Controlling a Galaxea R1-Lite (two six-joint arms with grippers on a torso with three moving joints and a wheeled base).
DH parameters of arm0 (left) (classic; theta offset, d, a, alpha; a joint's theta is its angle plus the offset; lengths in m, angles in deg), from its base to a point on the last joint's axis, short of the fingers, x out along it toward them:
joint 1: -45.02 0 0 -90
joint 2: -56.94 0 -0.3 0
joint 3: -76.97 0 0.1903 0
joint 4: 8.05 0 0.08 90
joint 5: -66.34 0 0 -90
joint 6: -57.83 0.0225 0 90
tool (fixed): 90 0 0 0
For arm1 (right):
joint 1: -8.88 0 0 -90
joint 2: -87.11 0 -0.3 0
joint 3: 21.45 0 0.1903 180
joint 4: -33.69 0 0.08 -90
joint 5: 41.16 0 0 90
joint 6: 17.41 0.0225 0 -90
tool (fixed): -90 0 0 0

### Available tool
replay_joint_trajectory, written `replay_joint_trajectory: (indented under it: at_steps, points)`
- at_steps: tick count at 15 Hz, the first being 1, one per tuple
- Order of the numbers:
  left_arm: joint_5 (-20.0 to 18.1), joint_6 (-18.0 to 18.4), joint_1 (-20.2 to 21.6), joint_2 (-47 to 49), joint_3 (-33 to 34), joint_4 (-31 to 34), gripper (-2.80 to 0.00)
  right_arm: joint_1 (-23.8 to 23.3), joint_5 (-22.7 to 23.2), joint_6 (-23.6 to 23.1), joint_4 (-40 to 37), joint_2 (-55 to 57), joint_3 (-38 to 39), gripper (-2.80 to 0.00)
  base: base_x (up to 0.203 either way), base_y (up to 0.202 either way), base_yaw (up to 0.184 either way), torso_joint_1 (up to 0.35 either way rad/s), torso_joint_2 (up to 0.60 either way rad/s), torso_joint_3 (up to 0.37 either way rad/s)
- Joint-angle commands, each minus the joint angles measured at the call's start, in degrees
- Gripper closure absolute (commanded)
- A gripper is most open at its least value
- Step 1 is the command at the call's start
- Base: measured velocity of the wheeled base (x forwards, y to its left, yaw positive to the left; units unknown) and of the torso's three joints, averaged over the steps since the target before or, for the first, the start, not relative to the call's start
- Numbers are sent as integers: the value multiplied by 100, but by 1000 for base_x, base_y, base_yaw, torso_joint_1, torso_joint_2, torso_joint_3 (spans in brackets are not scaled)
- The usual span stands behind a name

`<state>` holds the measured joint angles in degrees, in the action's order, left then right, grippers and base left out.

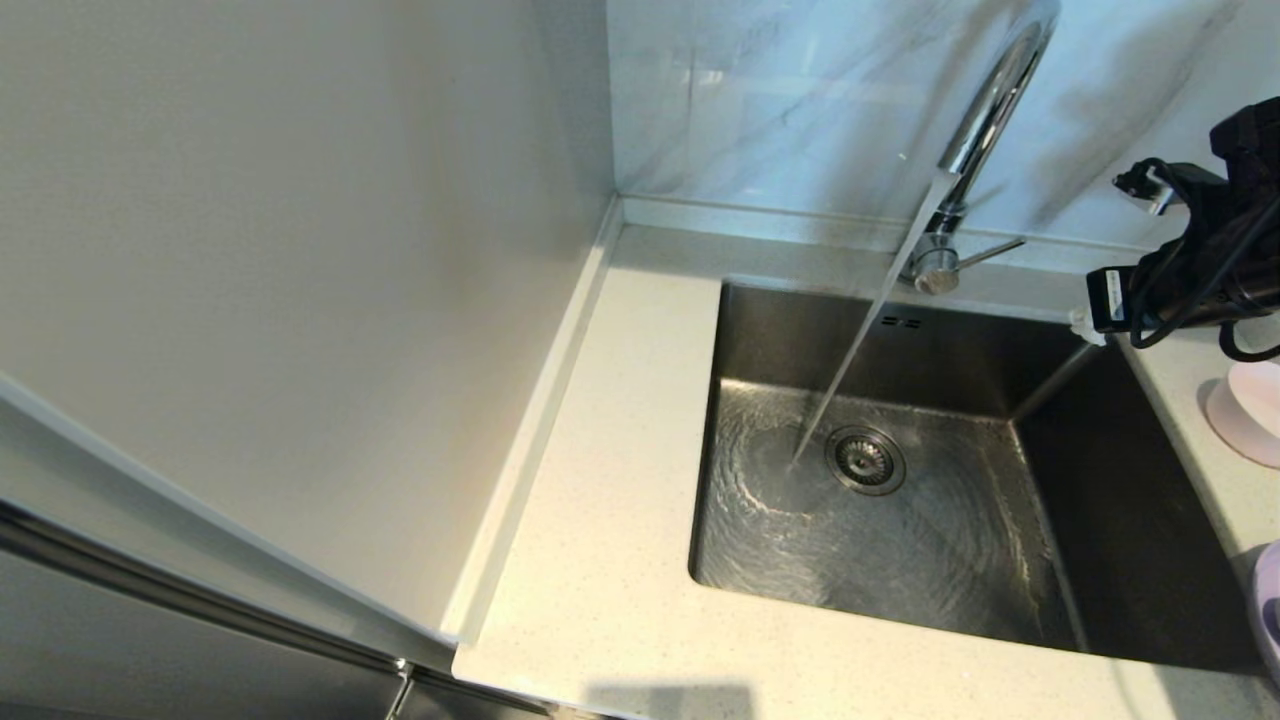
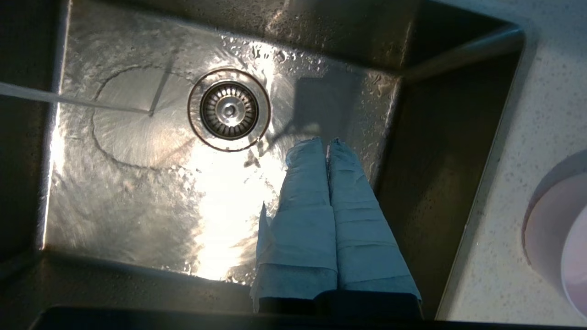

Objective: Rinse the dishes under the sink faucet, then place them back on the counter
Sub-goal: Turn off the faucet

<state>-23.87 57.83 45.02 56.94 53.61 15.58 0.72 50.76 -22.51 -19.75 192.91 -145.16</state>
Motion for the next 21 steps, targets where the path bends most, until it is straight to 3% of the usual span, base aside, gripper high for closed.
replay_joint_trajectory:
  at_steps: [1,5,21]
  points:
    - [3,0,0,0,0,0,0,-52,1,4,-2,343,-276,0,0,0,0,0,0,0]
    - [3,0,0,0,0,0,0,-55,-152,9,861,717,-369,0,0,0,0,0,0,0]
    - [-3,0,0,0,0,0,0,451,-114,263,889,608,-636,0,0,0,0,0,0,0]
